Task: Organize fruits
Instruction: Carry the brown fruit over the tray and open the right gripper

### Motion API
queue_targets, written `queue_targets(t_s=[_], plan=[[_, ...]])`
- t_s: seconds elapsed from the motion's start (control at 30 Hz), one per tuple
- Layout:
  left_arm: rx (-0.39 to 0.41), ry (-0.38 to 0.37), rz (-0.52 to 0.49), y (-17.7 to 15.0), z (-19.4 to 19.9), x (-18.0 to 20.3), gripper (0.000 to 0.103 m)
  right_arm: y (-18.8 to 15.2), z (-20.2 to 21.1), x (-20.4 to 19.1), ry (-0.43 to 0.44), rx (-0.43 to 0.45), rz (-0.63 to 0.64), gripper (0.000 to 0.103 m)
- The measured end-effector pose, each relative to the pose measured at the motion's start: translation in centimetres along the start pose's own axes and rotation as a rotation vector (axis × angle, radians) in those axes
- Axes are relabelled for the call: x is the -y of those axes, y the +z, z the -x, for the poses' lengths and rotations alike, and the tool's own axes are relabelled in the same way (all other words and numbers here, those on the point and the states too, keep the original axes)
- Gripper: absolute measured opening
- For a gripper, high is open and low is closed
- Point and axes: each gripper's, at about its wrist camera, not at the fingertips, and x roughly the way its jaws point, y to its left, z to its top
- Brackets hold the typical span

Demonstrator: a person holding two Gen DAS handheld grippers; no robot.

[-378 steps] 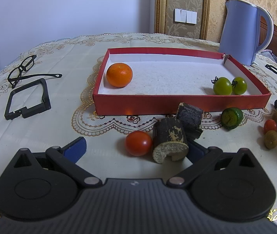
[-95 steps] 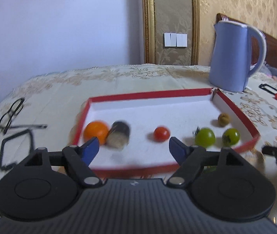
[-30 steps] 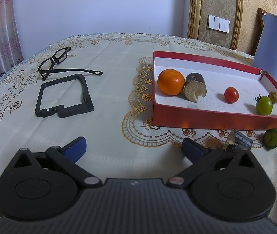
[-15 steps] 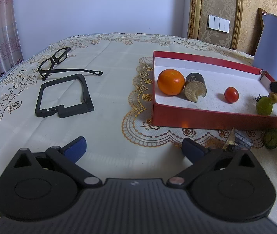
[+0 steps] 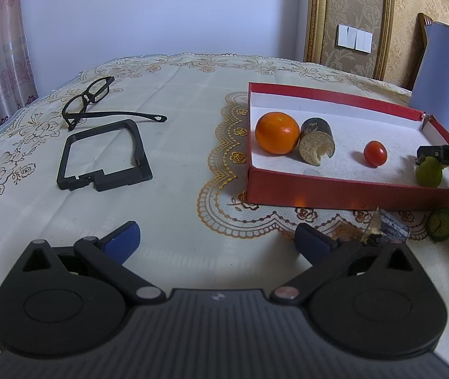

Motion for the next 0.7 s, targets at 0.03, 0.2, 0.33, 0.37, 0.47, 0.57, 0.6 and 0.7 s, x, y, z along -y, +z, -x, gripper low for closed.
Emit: queue_targets(t_s=[0.03, 0.2, 0.33, 0.37, 0.47, 0.57, 0.6, 0.7], plan=[[0.000, 0.000, 0.000, 0.0, 0.0, 0.0, 0.103, 0.0, 0.2, 0.0, 0.002, 0.001, 0.004, 0.026], [0.000, 0.000, 0.000, 0.0, 0.0, 0.0, 0.103, -0.7, 3.0, 0.6, 0.002, 0.040, -0.009, 0.041], [-0.001, 0.000, 0.000, 0.0, 0.0, 0.0, 0.103, -2.6, 7.4, 2.8, -0.041, 0.134, -0.070, 0.068], [-0.001, 0.000, 0.000, 0.0, 0.0, 0.0, 0.103, -3.2, 8.5, 3.6, -0.062, 0.157, -0.091, 0.070], [-0.001, 0.001, 0.000, 0.0, 0.0, 0.0, 0.103, -4.8, 10.8, 5.6, -0.149, 0.177, -0.136, 0.070], [-0.001, 0.001, 0.000, 0.0, 0.0, 0.0, 0.103, -6.0, 11.0, 7.5, -0.248, 0.128, -0.162, 0.070], [-0.001, 0.001, 0.000, 0.0, 0.0, 0.0, 0.103, -6.2, 10.7, 8.1, -0.278, 0.107, -0.172, 0.070], [-0.001, 0.001, 0.000, 0.0, 0.0, 0.0, 0.103, -7.1, 9.4, 9.5, -0.313, 0.037, -0.212, 0.070]])
